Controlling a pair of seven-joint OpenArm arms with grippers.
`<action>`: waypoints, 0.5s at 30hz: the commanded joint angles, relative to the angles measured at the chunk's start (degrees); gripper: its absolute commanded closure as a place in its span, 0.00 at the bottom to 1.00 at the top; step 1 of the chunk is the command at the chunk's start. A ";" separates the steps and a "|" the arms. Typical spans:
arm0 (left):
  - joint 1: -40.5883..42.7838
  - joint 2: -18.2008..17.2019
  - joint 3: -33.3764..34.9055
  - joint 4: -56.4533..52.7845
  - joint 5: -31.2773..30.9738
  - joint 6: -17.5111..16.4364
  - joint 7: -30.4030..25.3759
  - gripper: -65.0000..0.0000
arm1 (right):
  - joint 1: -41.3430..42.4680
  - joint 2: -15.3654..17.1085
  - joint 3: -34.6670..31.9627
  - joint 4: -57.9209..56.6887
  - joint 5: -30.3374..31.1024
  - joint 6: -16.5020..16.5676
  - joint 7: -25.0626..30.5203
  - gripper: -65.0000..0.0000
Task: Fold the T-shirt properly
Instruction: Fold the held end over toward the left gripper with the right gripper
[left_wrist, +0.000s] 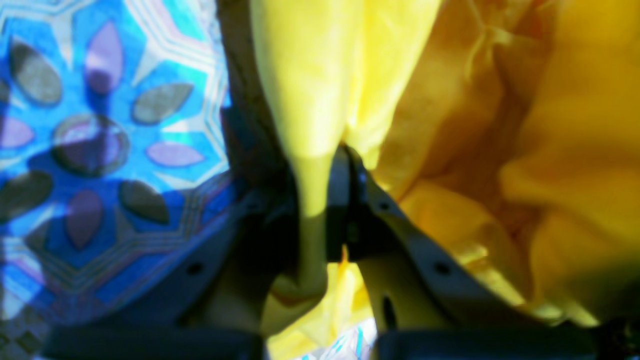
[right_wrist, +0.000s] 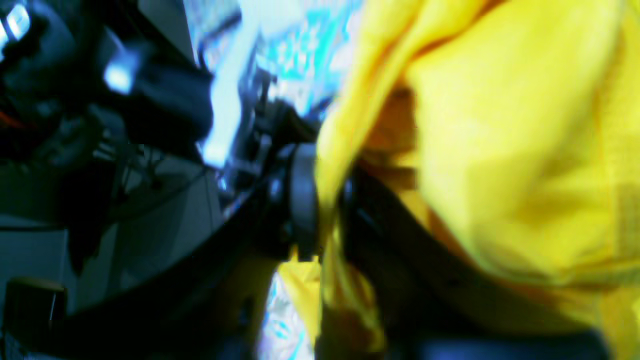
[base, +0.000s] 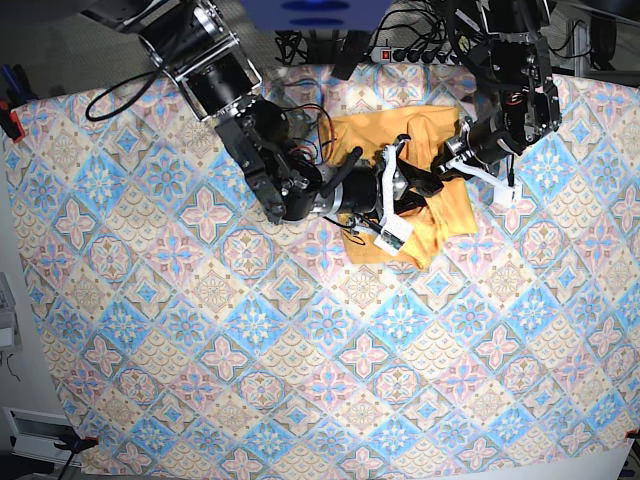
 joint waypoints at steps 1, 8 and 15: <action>-0.18 -0.21 -0.12 0.56 -0.32 -0.19 -0.52 1.00 | 0.98 -0.69 0.12 1.08 1.17 0.78 1.31 0.75; -0.18 -0.21 -0.30 0.56 -0.32 -0.19 -0.52 1.00 | 0.81 -0.69 2.84 2.22 1.26 0.78 1.39 0.56; 0.26 -0.65 -0.39 0.56 -0.32 -0.19 -0.52 1.00 | 0.45 5.11 9.44 11.10 1.43 0.78 0.87 0.63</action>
